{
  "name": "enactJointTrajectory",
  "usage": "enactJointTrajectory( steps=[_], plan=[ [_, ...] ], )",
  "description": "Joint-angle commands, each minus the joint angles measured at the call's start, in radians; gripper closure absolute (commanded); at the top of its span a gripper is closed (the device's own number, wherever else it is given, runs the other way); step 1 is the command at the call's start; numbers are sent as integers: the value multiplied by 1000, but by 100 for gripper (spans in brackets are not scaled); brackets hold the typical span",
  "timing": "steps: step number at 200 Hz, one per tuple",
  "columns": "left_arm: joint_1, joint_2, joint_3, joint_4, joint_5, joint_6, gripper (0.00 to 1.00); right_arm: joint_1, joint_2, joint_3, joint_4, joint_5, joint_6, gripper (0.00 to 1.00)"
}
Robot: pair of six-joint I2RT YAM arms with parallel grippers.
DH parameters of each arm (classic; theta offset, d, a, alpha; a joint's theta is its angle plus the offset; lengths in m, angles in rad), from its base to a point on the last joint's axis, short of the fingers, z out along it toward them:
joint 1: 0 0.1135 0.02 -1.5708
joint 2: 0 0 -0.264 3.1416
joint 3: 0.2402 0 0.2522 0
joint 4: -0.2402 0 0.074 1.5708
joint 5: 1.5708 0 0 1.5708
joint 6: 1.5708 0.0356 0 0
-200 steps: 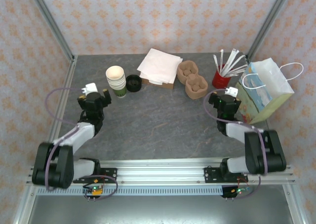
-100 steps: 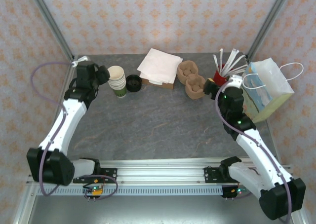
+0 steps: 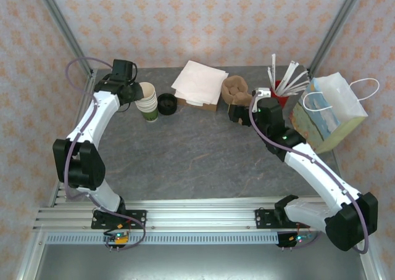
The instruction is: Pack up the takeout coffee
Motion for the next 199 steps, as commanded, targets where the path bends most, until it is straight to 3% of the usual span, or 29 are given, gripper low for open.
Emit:
enactJointTrajectory(
  steps=[1,65,163,199],
  plan=[
    [3,32,57,-59,12,24,70,10,13,2,-17,-15,16,2],
    [3,62,96,-70,21,30,84,16,53,-4,-28,-25,38,2],
    [3,67,110,-68,7,27,80,19,82,-5,-34,-28,46,3],
    [3,66,114,-69,5,27,86,20,82,-6,-35,-34,53,3]
  ],
)
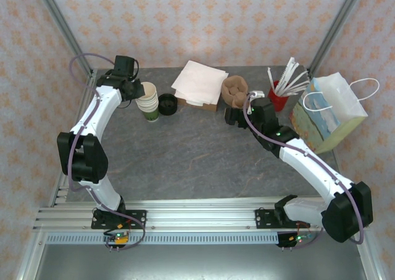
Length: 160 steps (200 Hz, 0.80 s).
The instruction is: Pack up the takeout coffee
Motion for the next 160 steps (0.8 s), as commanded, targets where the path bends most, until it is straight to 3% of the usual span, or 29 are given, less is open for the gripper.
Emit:
enactJointTrajectory(
  steps=[1,87,160],
  plan=[
    [3,-2,37,-30,-6,6,86,10,6,-6,-12,-4,16,3],
    [3,-32,61,-45,5,-13,100,10,6,-2,-25,-19,21,3],
    [44,-93,-11,48,97,-124,100,10,33,0,-25,-32,32,3]
  ],
)
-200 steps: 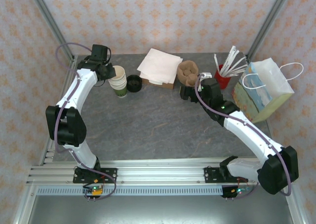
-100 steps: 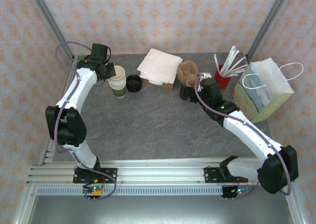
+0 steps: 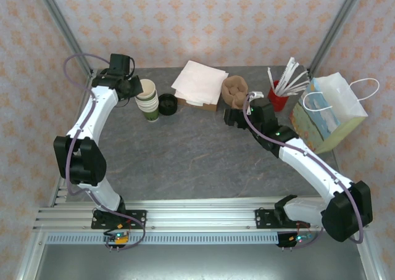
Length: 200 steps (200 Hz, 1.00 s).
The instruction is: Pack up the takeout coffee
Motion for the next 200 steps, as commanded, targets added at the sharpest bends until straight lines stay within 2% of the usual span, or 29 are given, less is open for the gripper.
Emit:
enactJointTrajectory(
  steps=[1,65,98,125,151,170,185,200],
  plan=[
    [17,-52,-15,45,33,-50,100,8,19,0,-14,-14,18,3],
    [26,-180,48,8,26,-59,100,8,3,38,-59,-2,12,3],
    [-38,-324,41,-1,-11,-61,100,8,2,81,-102,19,-5,2],
    [-167,-413,-17,-8,-31,-58,100,9,3,141,-172,57,-40,1],
    [-319,-463,-148,13,-18,-86,100,-12,3,199,-269,101,-81,0],
    [-437,-472,-262,29,-41,-112,100,-70,4,207,-306,86,-79,0],
    [-536,-459,-357,80,-38,-139,100,-113,-52,187,-304,74,-70,0],
    [-612,-418,-410,113,-54,-150,100,-127,-68,173,-304,77,-67,1]
  ],
)
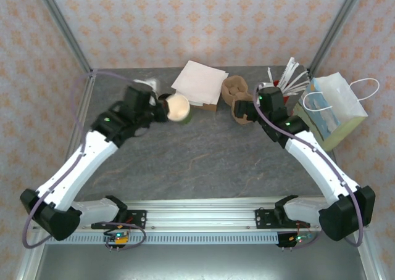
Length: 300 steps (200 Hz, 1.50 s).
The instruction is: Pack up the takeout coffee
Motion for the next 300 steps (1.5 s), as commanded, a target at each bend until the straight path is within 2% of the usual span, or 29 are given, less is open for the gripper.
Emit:
enactJointTrajectory(
  steps=[1,26,74,110,187,253,289,300],
  plan=[
    [-99,50,-81,56,-32,-42,100,-25,-57,-11,-52,27,-10,1],
    [-166,139,-121,98,-73,-42,100,-25,-55,-42,-36,0,11,1],
    [-179,223,-188,184,-69,-59,98,-26,-51,-77,-26,-26,28,0],
    [-219,252,-187,173,-171,-47,96,-25,-51,-97,-7,-40,39,0],
    [-233,282,-240,242,-156,-91,88,-24,-53,-118,3,-58,52,0],
    [-233,203,-214,183,-200,-81,60,-16,-63,-113,-2,-63,58,0],
    [-219,90,-151,125,-287,-33,55,33,-96,-100,5,-21,29,0],
    [-196,64,-143,125,-301,-21,50,50,-112,-101,19,-14,23,1]
  ],
)
